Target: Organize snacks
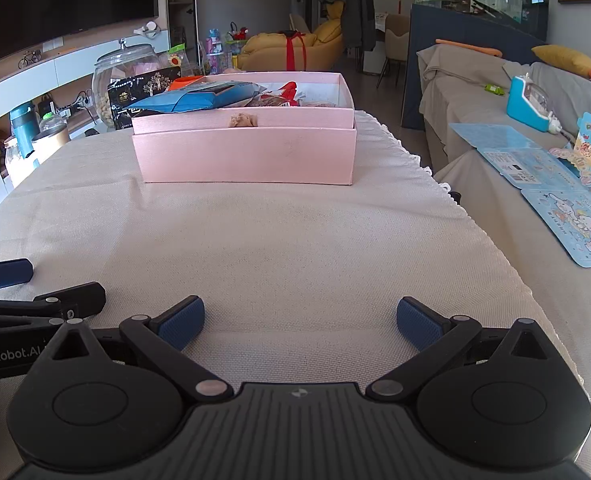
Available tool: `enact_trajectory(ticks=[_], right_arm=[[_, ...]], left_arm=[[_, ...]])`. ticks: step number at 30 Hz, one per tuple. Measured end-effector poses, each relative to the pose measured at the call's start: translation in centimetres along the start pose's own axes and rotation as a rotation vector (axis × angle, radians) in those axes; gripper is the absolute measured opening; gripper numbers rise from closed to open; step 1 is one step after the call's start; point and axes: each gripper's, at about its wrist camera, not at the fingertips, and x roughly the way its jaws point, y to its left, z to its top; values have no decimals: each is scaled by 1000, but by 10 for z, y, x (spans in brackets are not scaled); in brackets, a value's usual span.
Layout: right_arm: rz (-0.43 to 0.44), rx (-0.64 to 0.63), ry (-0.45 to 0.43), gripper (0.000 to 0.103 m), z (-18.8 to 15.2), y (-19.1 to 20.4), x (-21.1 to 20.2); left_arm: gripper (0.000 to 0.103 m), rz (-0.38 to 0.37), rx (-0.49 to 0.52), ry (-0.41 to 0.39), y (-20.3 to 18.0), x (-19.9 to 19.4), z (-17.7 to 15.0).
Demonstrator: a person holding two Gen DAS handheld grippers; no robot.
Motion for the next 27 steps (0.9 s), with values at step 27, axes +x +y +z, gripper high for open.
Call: enact_trajectory(ticks=[27], right_arm=[[0,0,0,102,0,0,0]], left_arm=[[91,6,8,1,-1,0,1]])
